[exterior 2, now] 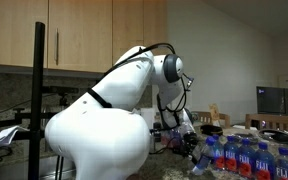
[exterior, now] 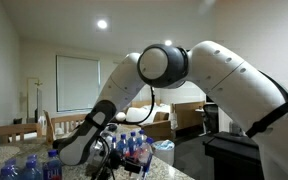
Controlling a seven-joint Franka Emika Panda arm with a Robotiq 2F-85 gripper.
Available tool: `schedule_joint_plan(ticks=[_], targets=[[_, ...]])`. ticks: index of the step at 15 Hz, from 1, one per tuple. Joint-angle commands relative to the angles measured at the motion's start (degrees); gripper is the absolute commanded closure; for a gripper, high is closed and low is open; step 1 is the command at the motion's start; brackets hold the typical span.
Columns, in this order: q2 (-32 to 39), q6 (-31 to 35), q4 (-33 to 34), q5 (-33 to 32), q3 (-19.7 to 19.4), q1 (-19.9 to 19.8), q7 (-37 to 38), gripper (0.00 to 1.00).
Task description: Pick up the bottles laying on the table and put them upright on the left and right side of the table
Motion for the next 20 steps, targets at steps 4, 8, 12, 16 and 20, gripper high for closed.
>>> schedule_joint_plan(ticks=[4,8,12,16,20], targets=[[2.76,-3.96,5.10,0.96,-1.26,0.00,2.98,0.47],[3.83,-5.23,6.62,1.05,-1.39,0.01,3.30,0.18],[4.79,-6.81,8.11,1.11,-1.31,0.07,2.94,0.18],[5.44,-8.08,9.50,1.20,-1.15,0.19,2.62,0.58],[5.88,-8.33,10.61,1.13,-1.06,0.38,2.40,0.75]])
